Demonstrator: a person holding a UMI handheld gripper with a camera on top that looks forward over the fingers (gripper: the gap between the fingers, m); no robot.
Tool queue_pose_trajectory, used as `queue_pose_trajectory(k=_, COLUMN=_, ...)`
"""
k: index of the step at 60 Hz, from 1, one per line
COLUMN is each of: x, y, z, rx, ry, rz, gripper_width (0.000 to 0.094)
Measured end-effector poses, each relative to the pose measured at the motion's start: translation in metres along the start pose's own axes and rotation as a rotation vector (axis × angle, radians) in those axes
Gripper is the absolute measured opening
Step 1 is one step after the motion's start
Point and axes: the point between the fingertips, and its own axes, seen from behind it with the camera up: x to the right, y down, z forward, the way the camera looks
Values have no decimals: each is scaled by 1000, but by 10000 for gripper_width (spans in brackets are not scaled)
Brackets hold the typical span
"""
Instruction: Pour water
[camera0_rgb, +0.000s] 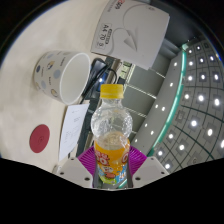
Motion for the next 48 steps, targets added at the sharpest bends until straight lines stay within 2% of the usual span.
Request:
queue_pose_trajectory(k=12, x=-15, y=-18, z=7, rx=36, ry=-12, rz=-95, gripper_width=394)
queue_pose_trajectory(k=24, x=8, y=-3, z=3, rx=53, ry=-44, rz=226, gripper_width=401)
queue_pose_trajectory(k=33, x=16, y=-1, z=-15, rx=105, ry=-175, rz=745, gripper_width=403)
queue_pose_trajectory(k=37, x=18, y=-3, z=-22, rx=154, ry=-243, rz=962, gripper_width=404)
queue_pose_trajectory(k=48, x=-19, y=-5, z=-22, rx=197, ry=-444, rz=1471, gripper_width=404)
